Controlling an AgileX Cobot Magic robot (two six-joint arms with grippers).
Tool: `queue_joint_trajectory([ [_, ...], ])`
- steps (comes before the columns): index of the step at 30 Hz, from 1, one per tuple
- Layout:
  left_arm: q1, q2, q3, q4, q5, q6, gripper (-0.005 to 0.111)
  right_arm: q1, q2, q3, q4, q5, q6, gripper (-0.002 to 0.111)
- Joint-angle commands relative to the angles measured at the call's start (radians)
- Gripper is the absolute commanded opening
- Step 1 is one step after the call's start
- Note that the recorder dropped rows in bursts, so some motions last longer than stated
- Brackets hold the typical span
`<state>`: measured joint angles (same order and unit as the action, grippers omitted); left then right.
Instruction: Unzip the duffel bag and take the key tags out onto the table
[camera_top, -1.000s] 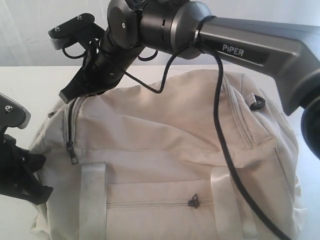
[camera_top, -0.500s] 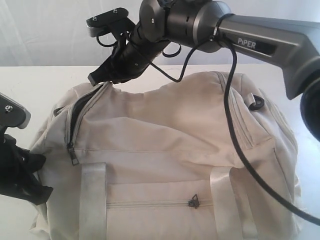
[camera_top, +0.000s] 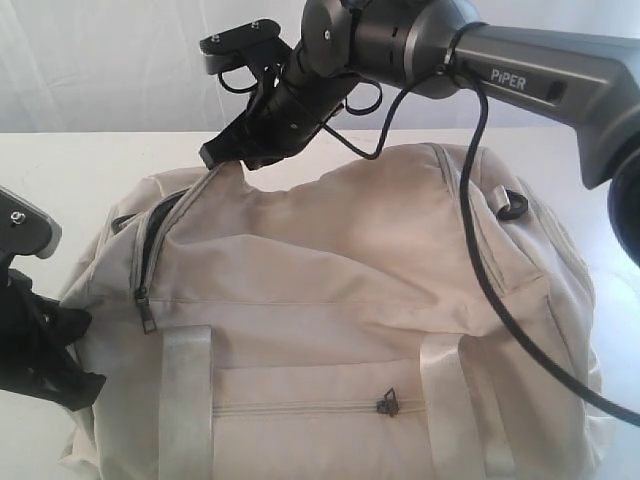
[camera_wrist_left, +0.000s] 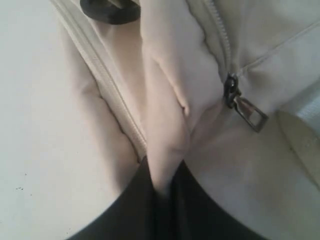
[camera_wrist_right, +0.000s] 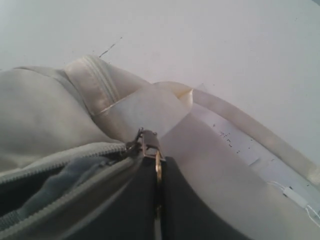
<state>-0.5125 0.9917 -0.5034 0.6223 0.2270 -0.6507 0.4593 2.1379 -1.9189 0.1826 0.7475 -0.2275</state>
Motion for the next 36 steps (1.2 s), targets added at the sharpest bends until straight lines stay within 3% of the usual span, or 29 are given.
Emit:
queue_joint_trajectory([
  [1, 0.000, -0.015, 0.006, 0.002, 0.055, -0.001, 0.000, -0.042, -0.008, -0.003, -0.054, 0.013, 0.047, 0.000],
  [10, 0.000, -0.015, 0.006, 0.002, 0.053, -0.001, 0.001, -0.061, -0.022, -0.003, 0.012, 0.036, 0.056, 0.000],
  [12, 0.000, -0.015, -0.002, 0.002, 0.058, -0.001, 0.010, -0.061, -0.024, -0.003, 0.064, 0.034, 0.017, 0.000],
  [18, 0.000, -0.015, -0.089, -0.053, 0.186, 0.001, 0.059, -0.061, -0.024, -0.003, 0.150, 0.036, -0.040, 0.000],
  [20, 0.000, -0.015, -0.152, -0.104, 0.277, 0.068, 0.064, -0.061, -0.024, -0.003, 0.165, 0.038, -0.041, 0.000],
  [25, 0.006, 0.012, -0.321, -0.237, 0.441, 0.296, 0.062, -0.061, -0.024, -0.003, 0.191, 0.042, -0.053, 0.000],
  [29, 0.094, 0.092, -0.459, -0.388, 0.517, 0.480, 0.062, -0.061, -0.024, -0.003, 0.230, 0.065, -0.065, 0.000],
  [33, 0.262, 0.216, -0.559, -0.755, 0.546, 0.820, 0.062, -0.061, -0.029, -0.003, 0.230, 0.088, -0.067, 0.000],
  [36, 0.360, 0.301, -0.606, -0.978, 0.516, 0.974, 0.062, -0.061, -0.033, -0.003, 0.230, 0.102, -0.082, 0.000],
])
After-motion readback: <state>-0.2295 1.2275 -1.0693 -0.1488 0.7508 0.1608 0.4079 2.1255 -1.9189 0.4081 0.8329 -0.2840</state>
